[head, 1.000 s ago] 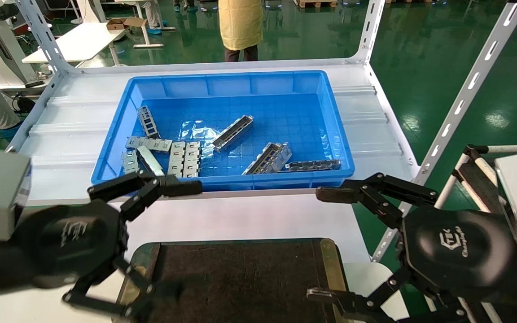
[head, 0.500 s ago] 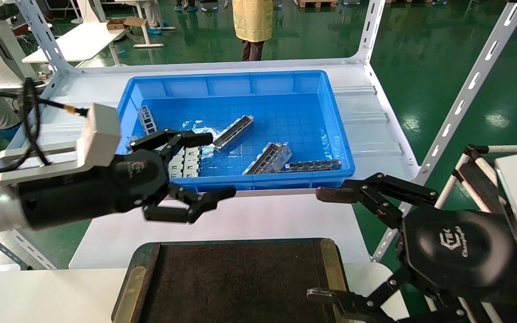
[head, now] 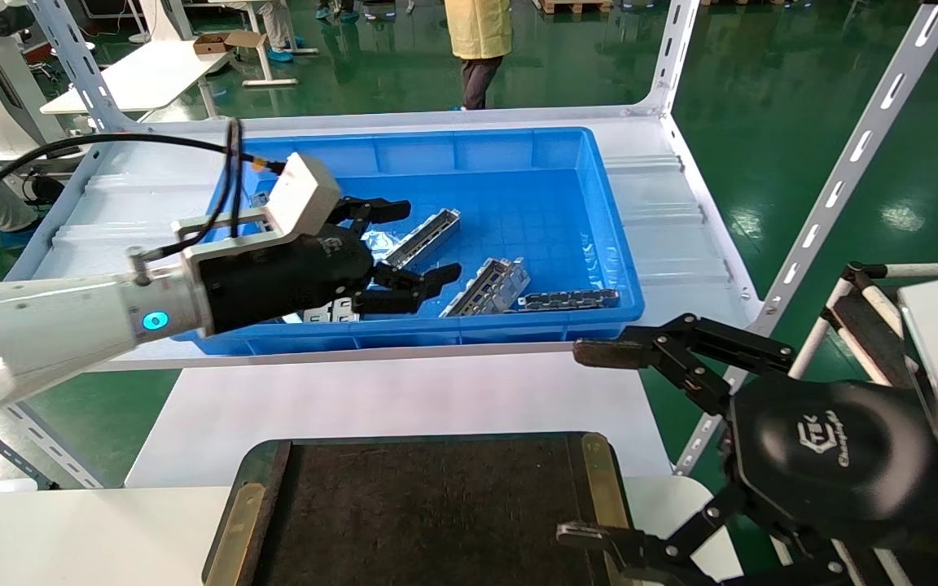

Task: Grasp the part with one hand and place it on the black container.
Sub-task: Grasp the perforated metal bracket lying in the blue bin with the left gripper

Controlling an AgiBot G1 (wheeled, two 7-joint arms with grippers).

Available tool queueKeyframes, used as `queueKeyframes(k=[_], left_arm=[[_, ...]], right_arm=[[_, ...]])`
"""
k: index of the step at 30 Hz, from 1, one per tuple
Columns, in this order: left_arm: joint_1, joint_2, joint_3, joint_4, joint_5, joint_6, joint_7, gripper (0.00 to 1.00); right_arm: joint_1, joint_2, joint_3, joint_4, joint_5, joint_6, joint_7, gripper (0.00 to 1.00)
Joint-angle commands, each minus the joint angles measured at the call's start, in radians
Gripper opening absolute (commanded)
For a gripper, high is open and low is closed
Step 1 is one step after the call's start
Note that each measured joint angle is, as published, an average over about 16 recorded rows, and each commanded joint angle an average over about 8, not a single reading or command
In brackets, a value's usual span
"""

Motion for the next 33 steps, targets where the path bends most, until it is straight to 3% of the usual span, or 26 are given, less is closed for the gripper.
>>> queueKeyframes(k=[1, 13, 26, 28, 33], left_arm=[[-0.031, 0.039, 0.007, 0.075, 0.020, -0.029, 0.035, 1.00], [-0.145, 0.183, 0.014, 0.405, 0.060, -0.204, 0.190, 1.00], [-0.160, 0.260, 0.004, 0.517, 0.049, -0.416, 0.235, 1.00], [-0.155, 0.264, 0.004, 0.512, 0.045, -0.432, 0.230, 0.89], [-0.140, 0.268, 0.009, 0.491, 0.036, -0.446, 0.210, 0.27]], right_arm=[[0.000, 0.000, 0.000, 0.000, 0.000, 0.000, 0.000, 1.00], [0.000, 0.000, 0.000, 0.000, 0.000, 0.000, 0.000, 1.00], [0.000, 0.000, 0.000, 0.000, 0.000, 0.000, 0.000, 1.00], [0.000, 0.000, -0.001, 0.000, 0.000, 0.000, 0.000, 0.80], [0.000, 0.000, -0.001, 0.000, 0.000, 0.000, 0.000, 0.17]])
